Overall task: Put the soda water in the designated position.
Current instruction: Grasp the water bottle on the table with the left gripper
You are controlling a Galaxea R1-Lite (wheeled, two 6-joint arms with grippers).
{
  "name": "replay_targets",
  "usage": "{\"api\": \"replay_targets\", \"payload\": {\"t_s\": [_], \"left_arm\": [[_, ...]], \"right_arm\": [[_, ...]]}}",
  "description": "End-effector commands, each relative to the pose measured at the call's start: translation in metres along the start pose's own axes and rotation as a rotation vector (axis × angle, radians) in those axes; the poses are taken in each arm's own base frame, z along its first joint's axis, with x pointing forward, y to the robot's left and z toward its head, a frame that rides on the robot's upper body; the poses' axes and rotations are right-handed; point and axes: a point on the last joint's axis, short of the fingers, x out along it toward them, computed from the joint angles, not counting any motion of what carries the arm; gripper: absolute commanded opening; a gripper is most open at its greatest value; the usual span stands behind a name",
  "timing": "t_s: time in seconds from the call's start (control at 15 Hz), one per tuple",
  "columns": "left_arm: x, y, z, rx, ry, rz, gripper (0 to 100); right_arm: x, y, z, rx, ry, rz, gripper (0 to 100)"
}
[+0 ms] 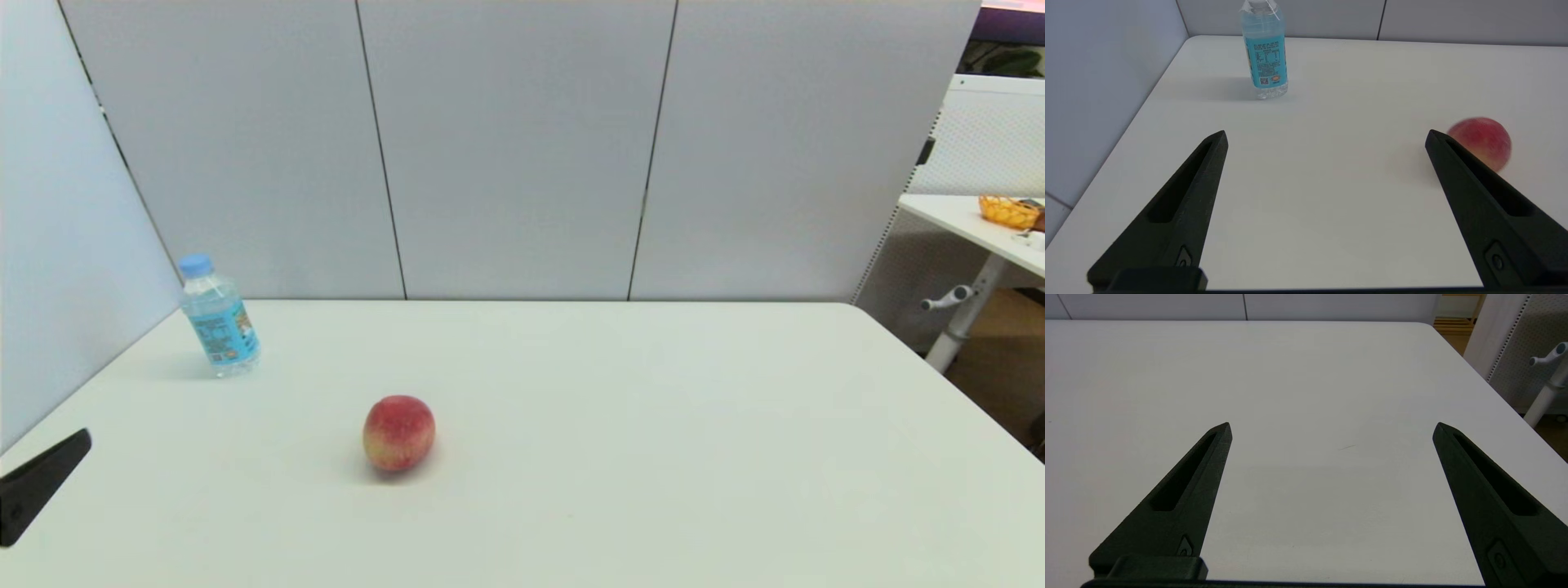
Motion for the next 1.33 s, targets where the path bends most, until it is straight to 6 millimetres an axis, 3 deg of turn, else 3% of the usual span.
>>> {"api": "replay_targets", "payload": {"t_s": [0.07,0.67,1.0,1.33], "left_arm": [[0.094,0.001,0.01,-0.013,0.109,0.008,100],[0.174,0.006,-0.008,-0.025,0.106,0.032,100],[0.189,0.012,-0.008,-0.021,0.038,0.056,100],[0.214,0.017,0.013,0.002,-0.06,0.082,100]], "right_arm": [[0.0,0.0,0.0,0.0,0.0,-0.001,100],[0.0,0.0,0.0,0.0,0.0,0.002,100],[0.0,0.0,0.0,0.0,0.0,-0.001,100],[0.0,0.0,0.0,0.0,0.0,0.0,100]]}}
